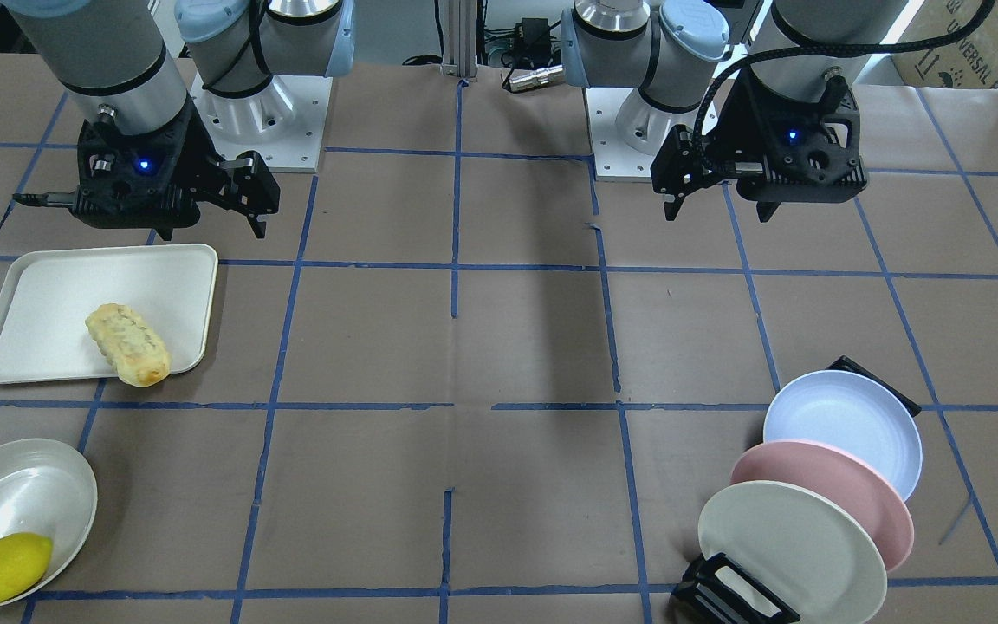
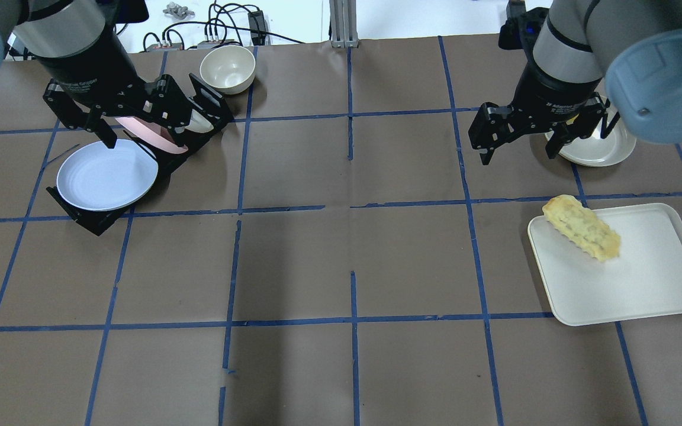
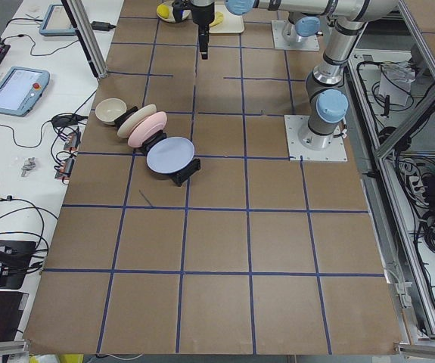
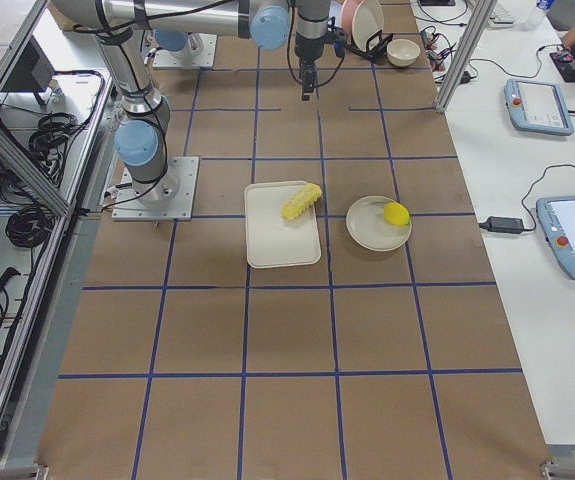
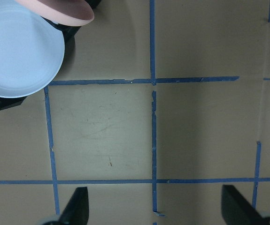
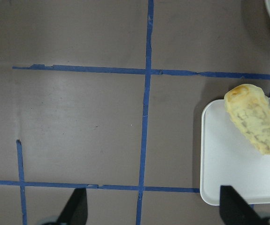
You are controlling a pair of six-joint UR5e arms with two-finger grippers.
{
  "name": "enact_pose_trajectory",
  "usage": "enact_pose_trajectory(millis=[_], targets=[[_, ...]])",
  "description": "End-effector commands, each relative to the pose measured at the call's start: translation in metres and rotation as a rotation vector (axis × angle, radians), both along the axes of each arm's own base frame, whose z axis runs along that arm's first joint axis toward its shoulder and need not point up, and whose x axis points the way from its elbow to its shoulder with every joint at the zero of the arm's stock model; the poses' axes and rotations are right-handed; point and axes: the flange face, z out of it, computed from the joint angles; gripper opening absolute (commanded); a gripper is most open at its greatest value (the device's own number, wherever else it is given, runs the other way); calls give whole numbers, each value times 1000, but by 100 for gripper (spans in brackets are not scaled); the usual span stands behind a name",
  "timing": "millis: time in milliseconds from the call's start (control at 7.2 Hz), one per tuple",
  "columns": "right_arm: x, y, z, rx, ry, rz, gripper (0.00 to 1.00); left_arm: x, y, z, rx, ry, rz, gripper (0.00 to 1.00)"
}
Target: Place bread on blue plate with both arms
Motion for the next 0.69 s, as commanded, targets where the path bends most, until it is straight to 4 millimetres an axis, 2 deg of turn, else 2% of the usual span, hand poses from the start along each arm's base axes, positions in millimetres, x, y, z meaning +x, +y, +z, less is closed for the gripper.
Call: enact_pose_trajectory(millis=[0, 139, 278, 417, 556], targets=[[-3, 1, -17, 21, -1, -2, 100, 0, 1, -1, 3, -2, 0, 100], [-3, 1, -17, 20, 0, 0, 100, 1, 1, -2, 5, -2, -2, 100], [-11, -7, -27, 8, 1, 6, 100, 1, 0, -2, 3, -2, -2, 100], [-37, -14, -40, -16, 3, 137, 100, 6, 0, -4, 8, -2, -6, 100], [-92, -13, -64, 13, -22, 147, 100, 19, -9, -19, 33, 4, -12, 100]])
